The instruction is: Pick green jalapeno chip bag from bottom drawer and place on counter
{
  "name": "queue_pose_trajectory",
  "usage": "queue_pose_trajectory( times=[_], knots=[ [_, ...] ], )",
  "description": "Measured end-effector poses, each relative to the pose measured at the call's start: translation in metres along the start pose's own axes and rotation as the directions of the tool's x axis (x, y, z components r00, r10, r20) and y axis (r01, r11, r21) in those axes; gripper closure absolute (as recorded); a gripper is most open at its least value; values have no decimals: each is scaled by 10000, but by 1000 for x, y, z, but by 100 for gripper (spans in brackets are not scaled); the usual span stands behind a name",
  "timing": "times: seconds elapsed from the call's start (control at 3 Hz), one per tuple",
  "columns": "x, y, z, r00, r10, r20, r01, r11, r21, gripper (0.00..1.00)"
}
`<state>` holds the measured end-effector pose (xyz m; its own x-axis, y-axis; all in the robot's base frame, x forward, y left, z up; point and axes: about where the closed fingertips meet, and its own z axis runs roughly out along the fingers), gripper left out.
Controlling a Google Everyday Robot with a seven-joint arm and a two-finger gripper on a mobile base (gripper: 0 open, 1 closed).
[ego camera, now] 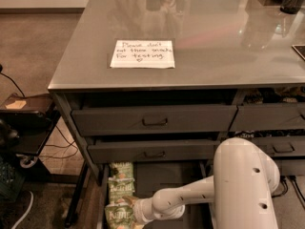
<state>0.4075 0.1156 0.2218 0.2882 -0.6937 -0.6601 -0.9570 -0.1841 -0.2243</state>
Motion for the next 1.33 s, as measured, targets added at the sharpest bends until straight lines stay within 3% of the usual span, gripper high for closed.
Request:
queue_pose_trajectory(
  times=[0.67,1.33],
  knots=[
    [21,-11,12,9962,756,422,-776,9958,481,33],
    [37,0,48,9762,1749,1283,-1746,9845,-135,32]
  ],
)
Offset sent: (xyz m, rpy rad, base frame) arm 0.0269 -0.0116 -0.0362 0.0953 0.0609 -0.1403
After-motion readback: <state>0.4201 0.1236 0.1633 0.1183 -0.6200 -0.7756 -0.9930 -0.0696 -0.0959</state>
